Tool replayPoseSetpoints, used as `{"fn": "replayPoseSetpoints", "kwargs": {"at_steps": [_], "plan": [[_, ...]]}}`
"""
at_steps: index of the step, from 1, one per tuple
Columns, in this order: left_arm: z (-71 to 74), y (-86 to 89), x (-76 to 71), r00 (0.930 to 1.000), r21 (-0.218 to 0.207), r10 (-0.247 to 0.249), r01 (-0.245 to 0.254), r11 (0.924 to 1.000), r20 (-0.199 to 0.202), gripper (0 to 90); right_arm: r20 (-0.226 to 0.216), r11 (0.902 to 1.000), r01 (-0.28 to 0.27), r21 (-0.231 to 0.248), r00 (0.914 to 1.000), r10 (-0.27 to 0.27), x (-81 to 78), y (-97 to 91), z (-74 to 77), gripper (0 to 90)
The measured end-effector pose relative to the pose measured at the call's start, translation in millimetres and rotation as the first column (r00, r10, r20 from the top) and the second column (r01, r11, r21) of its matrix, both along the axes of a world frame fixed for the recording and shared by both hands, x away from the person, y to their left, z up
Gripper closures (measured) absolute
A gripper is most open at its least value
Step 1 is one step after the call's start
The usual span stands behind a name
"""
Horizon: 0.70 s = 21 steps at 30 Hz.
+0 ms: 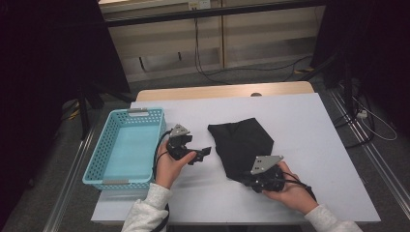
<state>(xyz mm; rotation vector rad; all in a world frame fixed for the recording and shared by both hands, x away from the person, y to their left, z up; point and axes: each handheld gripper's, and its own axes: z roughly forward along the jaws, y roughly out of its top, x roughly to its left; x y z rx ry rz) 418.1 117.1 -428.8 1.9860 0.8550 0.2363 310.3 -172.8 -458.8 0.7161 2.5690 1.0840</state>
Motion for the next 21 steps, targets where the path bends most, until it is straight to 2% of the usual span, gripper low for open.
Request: {"fn": "replayPoseSetpoints", "kwargs": {"at_steps": [11, 16, 18, 21], "plan": [[-0.3, 0.0, 0.1, 1.0000, 0.005, 0.002, -0.002, 1.0000, -0.002, 6.5, 0.007, 1.0000, 0.000, -0.009, 1.0000, 0.000, 1.0, 1.2, 0.1, 73.3], [0.3, 0.5, 0.2, 1.0000, 0.002, 0.003, -0.003, 1.0000, 0.001, 6.5, 0.008, 0.9999, 0.005, -0.011, 1.0000, -0.005, 0.8, 2.6, 0.4, 79.5], [0.1, 0.6, 0.2, 1.0000, 0.005, 0.005, -0.005, 1.0000, 0.000, 6.6, 0.036, 0.9994, -0.002, -0.035, 0.9993, 0.004, 1.4, 3.1, 0.5, 84.0], [-0.4, 1.2, 0.8, 1.0000, 0.006, 0.007, -0.007, 1.0000, -0.001, 6.7, 0.044, 0.9990, 0.005, -0.044, 0.9990, -0.003, 2.2, 3.7, 1.1, 86.1]]}}
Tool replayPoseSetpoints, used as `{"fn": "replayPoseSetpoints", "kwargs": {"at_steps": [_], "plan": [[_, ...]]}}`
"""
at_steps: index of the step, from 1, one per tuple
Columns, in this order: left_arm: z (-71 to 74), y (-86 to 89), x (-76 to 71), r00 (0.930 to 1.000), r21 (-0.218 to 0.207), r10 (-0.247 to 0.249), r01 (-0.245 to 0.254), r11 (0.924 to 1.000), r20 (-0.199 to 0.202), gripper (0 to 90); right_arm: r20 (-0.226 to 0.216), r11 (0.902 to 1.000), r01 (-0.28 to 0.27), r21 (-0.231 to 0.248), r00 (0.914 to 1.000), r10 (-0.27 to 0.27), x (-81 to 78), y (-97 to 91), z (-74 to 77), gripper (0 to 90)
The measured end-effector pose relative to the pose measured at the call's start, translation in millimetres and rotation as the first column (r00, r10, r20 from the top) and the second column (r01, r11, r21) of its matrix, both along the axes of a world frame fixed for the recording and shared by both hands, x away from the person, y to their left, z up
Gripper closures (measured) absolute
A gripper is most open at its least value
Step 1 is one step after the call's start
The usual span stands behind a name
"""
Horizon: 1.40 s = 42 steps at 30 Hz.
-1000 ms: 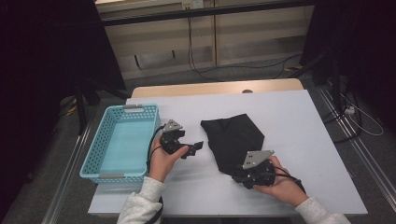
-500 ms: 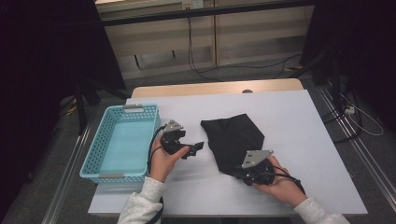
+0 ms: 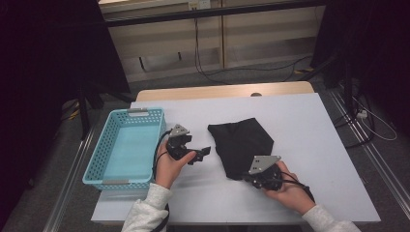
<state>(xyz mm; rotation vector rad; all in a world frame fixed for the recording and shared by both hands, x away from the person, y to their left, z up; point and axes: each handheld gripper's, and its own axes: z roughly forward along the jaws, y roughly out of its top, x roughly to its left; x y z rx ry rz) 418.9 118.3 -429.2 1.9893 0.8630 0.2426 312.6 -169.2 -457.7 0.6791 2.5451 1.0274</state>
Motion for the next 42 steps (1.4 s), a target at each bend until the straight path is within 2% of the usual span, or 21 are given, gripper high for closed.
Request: {"fn": "replayPoseSetpoints", "kwargs": {"at_steps": [3, 4, 6, 7, 8, 12, 14, 15, 16, 19, 21, 22, 24, 26, 28, 31, 33, 34, 36, 41, 42], "plan": [[-0.1, 0.4, 0.1, 1.0000, 0.000, 0.004, -0.004, 1.0000, -0.001, 6.7, 0.020, 0.9999, 0.013, -0.007, 0.9997, -0.013, 0.7, -1.1, 1.8, 87.0], [0.0, 0.6, 0.1, 1.0000, 0.004, 0.003, -0.003, 1.0000, 0.000, 6.8, 0.020, 0.9999, 0.016, 0.005, 0.9997, -0.016, 1.3, -2.5, 2.9, 87.1], [0.2, 0.6, 0.1, 1.0000, 0.003, 0.004, -0.004, 1.0000, 0.001, 6.8, 0.026, 0.9987, 0.031, 0.041, 0.9991, -0.032, 2.1, -6.3, 6.9, 87.3], [0.4, 0.6, 0.0, 1.0000, 0.001, 0.005, -0.005, 1.0000, 0.002, 6.8, 0.040, 0.9950, 0.048, 0.088, 0.9978, -0.052, 2.6, -11.3, 12.8, 87.4], [0.6, 0.7, 0.0, 1.0000, 0.003, 0.005, -0.005, 1.0000, 0.002, 6.8, 0.040, 0.9950, 0.048, 0.088, 0.9978, -0.052, 2.6, -11.3, 12.8, 87.4], [0.2, 0.9, 0.2, 1.0000, 0.003, 0.005, -0.005, 1.0000, 0.002, 6.9, 0.081, 0.9845, 0.093, 0.149, 0.9911, -0.105, 3.7, -23.2, 23.3, 87.5], [0.4, 0.7, 0.1, 1.0000, 0.006, 0.004, -0.004, 1.0000, 0.004, 6.9, 0.088, 0.9728, 0.125, 0.195, 0.9856, -0.144, 6.1, -31.3, 28.3, 87.5], [0.3, 0.2, 0.0, 1.0000, 0.002, 0.003, -0.003, 1.0000, 0.003, 7.0, 0.091, 0.9569, 0.161, 0.241, 0.9779, -0.188, 8.7, -40.4, 32.5, 87.5], [0.4, 0.0, -0.1, 1.0000, 0.003, 0.000, 0.000, 1.0000, 0.003, 7.0, 0.091, 0.9569, 0.161, 0.241, 0.9779, -0.188, 8.7, -40.4, 32.5, 87.5], [-0.4, -2.1, -0.5, 1.0000, 0.003, -0.008, 0.008, 1.0000, -0.001, 7.1, 0.087, 0.9368, 0.213, 0.278, 0.9657, -0.245, 12.5, -53.4, 34.7, 87.5], [-2.1, -5.7, -1.6, 0.9998, 0.003, -0.021, 0.021, 0.9998, -0.005, 7.2, 0.088, 0.9191, 0.262, 0.294, 0.9501, -0.299, 16.4, -64.4, 34.6, 87.5], [-2.1, -5.7, -1.6, 0.9998, 0.003, -0.021, 0.021, 0.9998, -0.005, 7.4, 0.088, 0.9191, 0.262, 0.294, 0.9501, -0.299, 16.4, -64.4, 34.6, 87.5], [-3.4, -9.3, -2.7, 0.9994, 0.002, -0.034, 0.034, 0.9994, -0.010, 7.5, 0.079, 0.9042, 0.291, 0.313, 0.9407, -0.330, 18.1, -69.6, 34.5, 87.5], [-5.0, -13.0, -3.5, 0.9987, 0.009, -0.051, 0.051, 0.9986, -0.006, 8.0, 0.086, 0.9012, 0.307, 0.305, 0.9337, -0.348, 18.4, -71.3, 34.1, 87.5], [-6.3, -16.5, -4.8, 0.9978, 0.010, -0.066, 0.066, 0.9978, -0.010, 8.3, 0.087, 0.8990, 0.311, 0.308, 0.9319, -0.352, 18.3, -71.1, 34.2, 87.4], [-9.4, -20.9, -6.2, 0.9963, 0.005, -0.085, 0.085, 0.9964, -0.009, 8.6, 0.095, 0.8942, 0.327, 0.306, 0.9240, -0.370, 18.5, -71.6, 34.4, 87.4], [-12.0, -23.6, -6.1, 0.9952, 0.008, -0.096, 0.096, 0.9953, -0.016, 8.5, 0.089, 0.8853, 0.341, 0.316, 0.9183, -0.386, 19.0, -73.5, 34.2, 87.4], [-13.6, -25.9, -6.5, 0.9947, -0.017, -0.097, 0.097, 0.9952, -0.034, 8.0, 0.088, 0.8822, 0.345, 0.320, 0.9165, -0.390, 19.2, -74.4, 34.3, 87.3], [-15.3, -30.1, -7.0, 0.9932, -0.020, -0.112, 0.111, 0.9936, -0.034, 7.8, 0.086, 0.8813, 0.346, 0.322, 0.9164, -0.391, 19.6, -74.5, 34.1, 87.3], [-21.5, -42.3, -8.0, 0.9890, 0.016, -0.148, 0.147, 0.9889, 0.012, 15.7, 0.089, 0.8912, 0.333, 0.308, 0.9225, -0.376, 20.0, -68.1, 33.1, 87.3], [-23.4, -44.7, -7.3, 0.9879, 0.019, -0.155, 0.155, 0.9878, 0.010, 17.1, 0.089, 0.8919, 0.330, 0.309, 0.9238, -0.372, 20.1, -67.2, 33.2, 87.3]]}}
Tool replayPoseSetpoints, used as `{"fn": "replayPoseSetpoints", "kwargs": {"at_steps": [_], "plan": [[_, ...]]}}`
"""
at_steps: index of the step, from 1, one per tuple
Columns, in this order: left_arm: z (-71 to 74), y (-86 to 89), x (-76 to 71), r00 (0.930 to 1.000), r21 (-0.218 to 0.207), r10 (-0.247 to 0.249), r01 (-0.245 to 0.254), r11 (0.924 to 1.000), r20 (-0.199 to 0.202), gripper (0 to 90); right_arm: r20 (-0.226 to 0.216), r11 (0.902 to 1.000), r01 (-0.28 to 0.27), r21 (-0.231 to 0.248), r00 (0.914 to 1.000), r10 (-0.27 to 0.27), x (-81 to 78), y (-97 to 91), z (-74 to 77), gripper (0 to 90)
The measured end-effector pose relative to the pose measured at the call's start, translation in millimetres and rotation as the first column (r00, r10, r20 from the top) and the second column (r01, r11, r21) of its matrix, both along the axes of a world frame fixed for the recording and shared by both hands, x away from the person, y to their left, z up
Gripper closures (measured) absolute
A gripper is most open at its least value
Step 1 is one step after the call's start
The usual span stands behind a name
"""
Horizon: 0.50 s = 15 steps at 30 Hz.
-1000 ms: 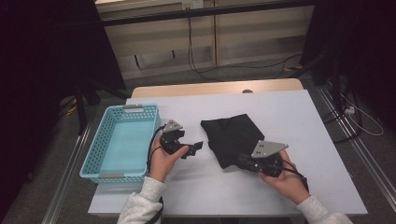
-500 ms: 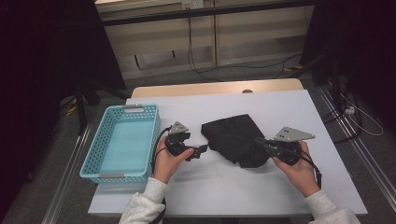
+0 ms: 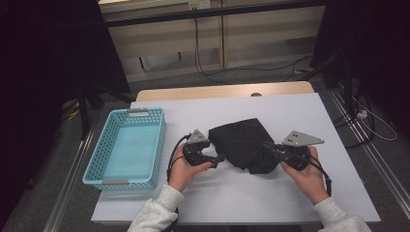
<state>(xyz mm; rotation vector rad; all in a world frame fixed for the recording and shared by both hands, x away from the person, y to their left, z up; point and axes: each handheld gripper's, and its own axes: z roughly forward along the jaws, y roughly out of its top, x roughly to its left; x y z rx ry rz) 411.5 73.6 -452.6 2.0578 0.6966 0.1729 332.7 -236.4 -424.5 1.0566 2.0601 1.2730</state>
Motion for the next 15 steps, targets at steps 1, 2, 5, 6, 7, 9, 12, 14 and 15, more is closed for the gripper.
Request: {"fn": "replayPoseSetpoints", "kwargs": {"at_steps": [1, 2, 5, 6, 7, 9, 12, 14, 15], "plan": [[-1.5, -1.8, 1.0, 1.0000, 0.003, -0.004, 0.004, 1.0000, -0.002, 18.3, -0.001, 1.0000, -0.003, 0.000, 1.0000, 0.003, 0.2, 0.6, 0.1, 87.3], [-2.8, -3.5, 1.9, 1.0000, 0.004, -0.005, 0.005, 1.0000, -0.008, 20.4, -0.001, 1.0000, -0.003, -0.001, 1.0000, 0.003, 0.2, 1.1, 0.0, 87.3], [-5.4, -7.7, 6.2, 0.9996, 0.004, -0.008, 0.008, 1.0000, 0.026, 26.0, -0.012, 0.9999, -0.010, 0.000, 0.9999, 0.010, 0.3, 1.9, -0.5, 87.3], [-6.5, -9.4, 7.5, 0.9996, -0.006, -0.007, 0.007, 1.0000, 0.027, 28.1, -0.012, 0.9999, -0.010, -0.004, 0.9999, 0.010, 0.3, 2.0, -0.6, 87.3], [-7.5, -11.0, 8.8, 0.9996, -0.003, -0.007, 0.007, 1.0000, 0.029, 29.6, -0.013, 0.9999, -0.013, -0.005, 0.9998, 0.012, 0.5, 2.1, -0.8, 87.3], [-10.0, -15.6, 10.3, 0.9997, 0.009, -0.015, 0.015, 0.9998, 0.017, 36.0, -0.012, 0.9999, -0.014, -0.008, 0.9998, 0.014, 0.5, 2.5, -1.3, 87.3], [-11.0, -21.3, 12.0, 0.9997, 0.032, -0.021, 0.021, 0.9992, -0.011, 48.5, -0.018, 0.9998, -0.018, -0.008, 0.9997, 0.018, 0.6, 3.0, -2.3, 87.3], [-11.6, -23.4, 13.2, 0.9993, 0.037, -0.016, 0.017, 0.9991, -0.035, 57.8, -0.018, 0.9998, -0.018, -0.008, 0.9997, 0.018, 0.7, 3.4, -2.6, 87.3], [-11.7, -24.1, 13.8, 0.9994, 0.041, -0.009, 0.011, 0.9991, -0.033, 60.5, -0.017, 0.9997, -0.022, -0.006, 0.9996, 0.021, 0.7, 3.6, -2.5, 87.3]]}}
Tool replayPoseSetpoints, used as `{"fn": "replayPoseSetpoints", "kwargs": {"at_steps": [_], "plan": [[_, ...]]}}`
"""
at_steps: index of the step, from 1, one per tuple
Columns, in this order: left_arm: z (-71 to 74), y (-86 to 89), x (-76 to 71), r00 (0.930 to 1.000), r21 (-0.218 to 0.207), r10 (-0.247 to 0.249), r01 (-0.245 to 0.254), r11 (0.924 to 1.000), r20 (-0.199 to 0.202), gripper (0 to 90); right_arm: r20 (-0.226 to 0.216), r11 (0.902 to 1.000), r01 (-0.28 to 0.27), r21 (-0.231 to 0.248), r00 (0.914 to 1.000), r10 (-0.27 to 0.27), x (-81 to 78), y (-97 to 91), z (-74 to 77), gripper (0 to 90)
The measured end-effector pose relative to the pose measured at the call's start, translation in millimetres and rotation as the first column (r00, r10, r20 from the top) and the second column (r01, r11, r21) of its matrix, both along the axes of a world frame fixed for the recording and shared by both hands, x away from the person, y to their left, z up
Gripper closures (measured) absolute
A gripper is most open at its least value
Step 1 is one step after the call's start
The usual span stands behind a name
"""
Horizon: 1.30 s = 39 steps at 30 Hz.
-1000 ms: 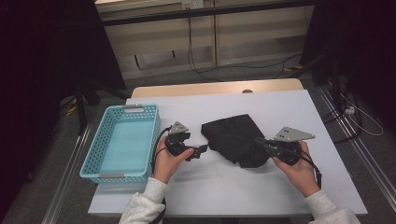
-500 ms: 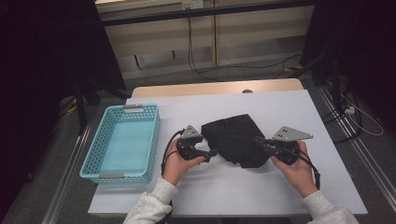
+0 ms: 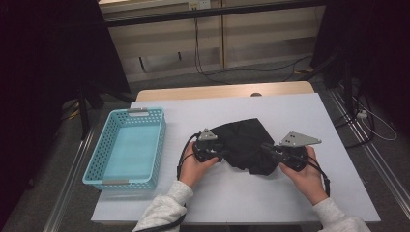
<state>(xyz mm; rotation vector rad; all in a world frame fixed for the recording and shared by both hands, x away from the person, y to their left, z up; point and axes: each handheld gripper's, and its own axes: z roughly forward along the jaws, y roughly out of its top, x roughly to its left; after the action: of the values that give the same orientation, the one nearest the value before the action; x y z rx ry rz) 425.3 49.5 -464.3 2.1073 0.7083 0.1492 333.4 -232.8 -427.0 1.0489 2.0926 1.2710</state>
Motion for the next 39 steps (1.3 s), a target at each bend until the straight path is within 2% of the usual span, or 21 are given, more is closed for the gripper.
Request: {"fn": "replayPoseSetpoints", "kwargs": {"at_steps": [1, 2, 3, 4, 5, 6, 8, 10, 13, 18, 23, 27, 31, 34, 39], "plan": [[0.1, -0.5, 0.5, 1.0000, -0.008, -0.001, 0.001, 1.0000, -0.007, 64.3, 0.000, 1.0000, -0.002, -0.001, 1.0000, 0.002, -0.2, 0.2, 0.1, 87.2], [0.8, -0.4, 1.1, 0.9998, -0.004, -0.005, 0.005, 1.0000, -0.020, 72.9, 0.000, 1.0000, -0.003, -0.003, 1.0000, 0.003, -0.7, 0.5, 0.3, 87.3], [0.9, -0.3, 1.4, 0.9997, -0.006, -0.002, 0.002, 1.0000, -0.026, 72.9, 0.000, 1.0000, -0.003, -0.003, 1.0000, 0.003, -0.7, 0.5, 0.3, 87.3], [1.3, 0.3, 1.3, 0.9983, -0.018, 0.003, -0.004, 0.9998, -0.057, 81.3, 0.000, 1.0000, -0.006, -0.003, 1.0000, 0.006, -0.6, 0.8, -0.1, 87.3], [1.3, 0.3, 1.3, 0.9983, -0.018, 0.003, -0.004, 0.9998, -0.057, 86.0, 0.000, 1.0000, -0.006, -0.003, 1.0000, 0.006, -0.6, 0.8, -0.1, 87.3], [3.9, 1.6, 0.8, 0.9970, -0.007, 0.009, -0.009, 0.9999, -0.077, 87.7, -0.012, 1.0000, -0.008, 0.003, 0.9999, 0.008, -0.5, 0.9, -1.0, 87.2], [5.6, 2.7, 0.9, 0.9962, -0.008, 0.006, -0.007, 0.9999, -0.087, 88.4, -0.018, 0.9999, -0.012, -0.003, 0.9998, 0.012, -0.9, 1.8, -1.8, 87.3], [9.8, 6.7, 1.0, 0.9955, -0.026, 0.026, -0.028, 0.9993, -0.091, 88.5, -0.017, 0.9998, -0.016, -0.010, 0.9997, 0.015, -1.0, 2.2, -1.8, 87.2], [19.9, 16.8, 0.9, 0.9940, -0.047, 0.050, -0.055, 0.9974, -0.097, 88.9, -0.017, 0.9995, -0.028, 0.011, 0.9995, 0.028, -2.0, 2.2, -0.7, 87.2], [39.9, 35.2, -0.5, 0.9938, -0.086, 0.076, -0.083, 0.9929, -0.081, 89.1, -0.017, 0.9985, -0.044, 0.032, 0.9988, 0.045, -3.8, 4.7, 1.3, 87.2], [50.5, 43.7, -1.1, 0.9942, -0.109, 0.087, -0.094, 0.9897, -0.064, 89.2, -0.007, 0.9961, -0.074, 0.049, 0.9972, 0.074, -5.7, 10.9, 4.8, 87.3], [63.3, 52.7, -1.8, 0.9937, -0.124, 0.104, -0.108, 0.9864, -0.042, 89.2, 0.012, 0.9923, -0.111, 0.056, 0.9938, 0.110, -9.0, 18.5, 9.5, 87.2], [75.4, 60.0, -3.1, 0.9929, -0.156, 0.118, -0.119, 0.9805, -0.015, 89.2, 0.043, 0.9877, -0.143, 0.062, 0.9891, 0.141, -12.5, 25.9, 16.5, 87.3], [74.2, 60.1, -1.8, 0.9926, -0.158, 0.122, -0.121, 0.9800, -0.006, 89.2, 0.058, 0.9865, -0.153, 0.059, 0.9870, 0.149, -14.7, 29.3, 21.0, 87.3], [55.7, 50.8, 4.4, 0.9930, -0.129, 0.118, -0.118, 0.9846, -0.012, 88.9, 0.056, 0.9921, -0.112, 0.057, 0.9925, 0.109, -10.3, 21.8, 20.2, 87.4]]}}
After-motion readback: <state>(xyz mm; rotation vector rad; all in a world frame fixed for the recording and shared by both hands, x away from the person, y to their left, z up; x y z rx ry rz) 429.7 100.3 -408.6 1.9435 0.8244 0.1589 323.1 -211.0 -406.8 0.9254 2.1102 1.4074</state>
